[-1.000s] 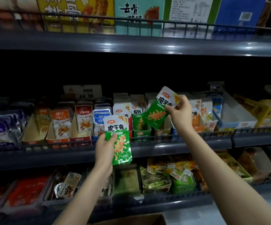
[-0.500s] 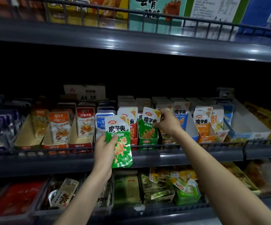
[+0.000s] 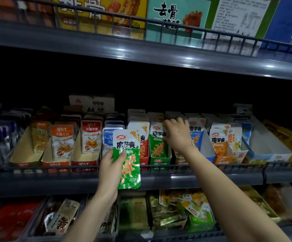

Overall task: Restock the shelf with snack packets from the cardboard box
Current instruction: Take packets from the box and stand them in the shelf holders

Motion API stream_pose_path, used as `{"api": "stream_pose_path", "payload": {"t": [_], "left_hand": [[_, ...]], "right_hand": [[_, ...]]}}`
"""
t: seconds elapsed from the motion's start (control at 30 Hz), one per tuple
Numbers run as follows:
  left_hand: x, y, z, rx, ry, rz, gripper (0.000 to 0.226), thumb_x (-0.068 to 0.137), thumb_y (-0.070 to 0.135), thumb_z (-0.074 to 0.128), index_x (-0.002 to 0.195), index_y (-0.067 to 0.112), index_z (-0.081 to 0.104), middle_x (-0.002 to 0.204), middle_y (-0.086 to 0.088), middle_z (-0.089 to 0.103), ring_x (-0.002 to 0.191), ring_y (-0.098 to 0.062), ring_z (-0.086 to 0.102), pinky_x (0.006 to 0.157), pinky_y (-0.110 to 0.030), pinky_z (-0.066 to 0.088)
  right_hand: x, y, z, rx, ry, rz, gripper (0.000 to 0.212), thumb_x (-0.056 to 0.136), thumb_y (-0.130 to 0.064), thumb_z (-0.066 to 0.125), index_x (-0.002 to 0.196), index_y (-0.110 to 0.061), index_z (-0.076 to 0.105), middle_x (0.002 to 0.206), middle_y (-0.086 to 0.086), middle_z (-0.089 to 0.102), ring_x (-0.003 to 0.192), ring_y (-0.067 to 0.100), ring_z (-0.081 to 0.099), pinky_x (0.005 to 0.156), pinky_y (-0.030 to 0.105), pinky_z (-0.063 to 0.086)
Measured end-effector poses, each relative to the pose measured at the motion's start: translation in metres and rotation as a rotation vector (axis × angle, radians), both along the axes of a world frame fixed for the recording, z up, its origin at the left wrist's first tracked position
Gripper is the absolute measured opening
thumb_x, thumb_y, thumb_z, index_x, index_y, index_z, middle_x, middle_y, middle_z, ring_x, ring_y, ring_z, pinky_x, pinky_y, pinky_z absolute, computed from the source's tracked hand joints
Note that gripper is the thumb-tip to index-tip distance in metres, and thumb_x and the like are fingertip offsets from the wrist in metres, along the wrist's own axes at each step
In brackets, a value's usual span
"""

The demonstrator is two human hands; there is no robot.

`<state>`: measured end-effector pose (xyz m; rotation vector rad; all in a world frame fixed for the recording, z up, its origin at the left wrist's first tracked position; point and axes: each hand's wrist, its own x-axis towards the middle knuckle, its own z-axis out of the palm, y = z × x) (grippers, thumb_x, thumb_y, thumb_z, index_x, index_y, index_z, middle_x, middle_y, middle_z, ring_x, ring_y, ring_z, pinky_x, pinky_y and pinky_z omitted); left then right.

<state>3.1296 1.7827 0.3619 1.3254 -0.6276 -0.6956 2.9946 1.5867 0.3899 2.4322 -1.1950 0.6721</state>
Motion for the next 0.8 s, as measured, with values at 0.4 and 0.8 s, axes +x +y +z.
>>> {"api": "stream_pose_path", "payload": {"t": [0.4,0.8], "left_hand": [[-0.003,-0.001,-0.001,0.043,-0.002,0.007,0.059,0.095,0.025,0.056,0.147,0.014,0.031,0.144,0.006,0.040,0.130,-0.014,0.038,0.103,-0.031,0.029],[-0.003,-0.008,-0.007,0.067,0.052,0.001,0.065,0.093,0.027,0.058,0.149,0.016,0.026,0.153,-0.001,0.030,0.139,-0.019,0.030,0.111,-0.037,0.024]], "right_hand": [[-0.004,-0.007,-0.007,-0.007,-0.022,0.029,0.060,0.059,-0.032,0.088,0.111,-0.012,0.065,0.101,0.006,0.068,0.093,0.031,0.057,0.077,0.037,0.026],[0.013,-0.019,0.010,0.088,0.216,0.018,0.065,0.077,-0.055,0.068,0.129,-0.020,0.050,0.129,0.001,0.055,0.123,0.024,0.044,0.096,0.036,0.031]]}}
